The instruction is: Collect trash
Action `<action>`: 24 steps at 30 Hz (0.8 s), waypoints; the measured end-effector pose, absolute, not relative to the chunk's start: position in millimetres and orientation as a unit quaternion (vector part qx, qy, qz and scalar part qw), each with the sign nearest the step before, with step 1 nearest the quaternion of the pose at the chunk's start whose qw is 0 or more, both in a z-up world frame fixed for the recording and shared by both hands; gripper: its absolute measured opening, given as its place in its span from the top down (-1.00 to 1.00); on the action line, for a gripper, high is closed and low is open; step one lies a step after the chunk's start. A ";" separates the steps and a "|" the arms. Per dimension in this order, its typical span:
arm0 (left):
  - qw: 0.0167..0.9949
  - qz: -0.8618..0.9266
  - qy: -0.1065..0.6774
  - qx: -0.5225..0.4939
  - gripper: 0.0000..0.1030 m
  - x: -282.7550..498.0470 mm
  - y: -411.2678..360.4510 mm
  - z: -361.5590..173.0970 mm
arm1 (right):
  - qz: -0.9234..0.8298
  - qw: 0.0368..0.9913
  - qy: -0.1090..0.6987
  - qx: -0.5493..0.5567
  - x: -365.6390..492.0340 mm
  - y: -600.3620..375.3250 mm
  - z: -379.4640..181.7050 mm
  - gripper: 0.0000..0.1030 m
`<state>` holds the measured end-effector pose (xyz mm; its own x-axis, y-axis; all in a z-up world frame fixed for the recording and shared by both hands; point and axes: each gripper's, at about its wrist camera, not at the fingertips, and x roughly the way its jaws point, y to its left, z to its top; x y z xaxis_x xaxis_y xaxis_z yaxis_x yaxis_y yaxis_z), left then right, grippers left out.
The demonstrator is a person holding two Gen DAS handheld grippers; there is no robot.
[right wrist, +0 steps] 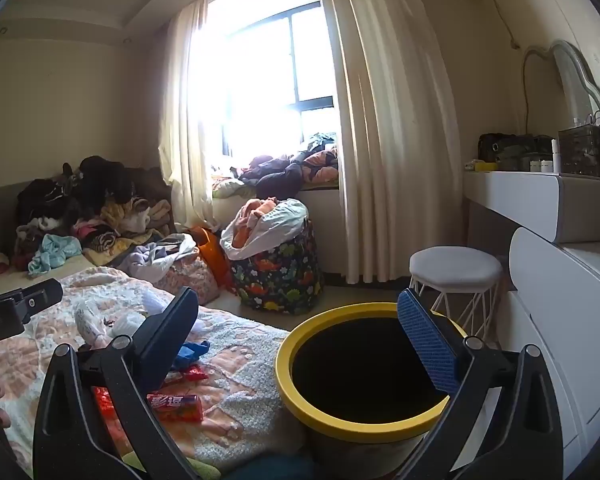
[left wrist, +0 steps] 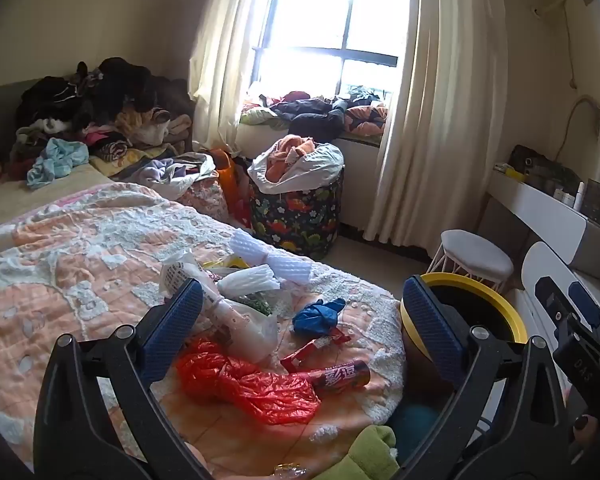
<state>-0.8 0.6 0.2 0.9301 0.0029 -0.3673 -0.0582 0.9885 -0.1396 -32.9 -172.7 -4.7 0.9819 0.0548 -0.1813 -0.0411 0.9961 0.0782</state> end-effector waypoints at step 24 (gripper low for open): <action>0.979 0.013 0.187 -0.076 -0.79 -0.7 1.7 0.0 | 0.021 0.995 0.088 0.039 -32.8 -175.5 -1.9 -0.88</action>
<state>-0.7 1.7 0.0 0.9296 -0.0022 -0.3687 -0.0545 0.9882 -0.1432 -32.8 -175.5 -1.9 0.9836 0.0480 -0.1737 -0.0343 0.9961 0.0807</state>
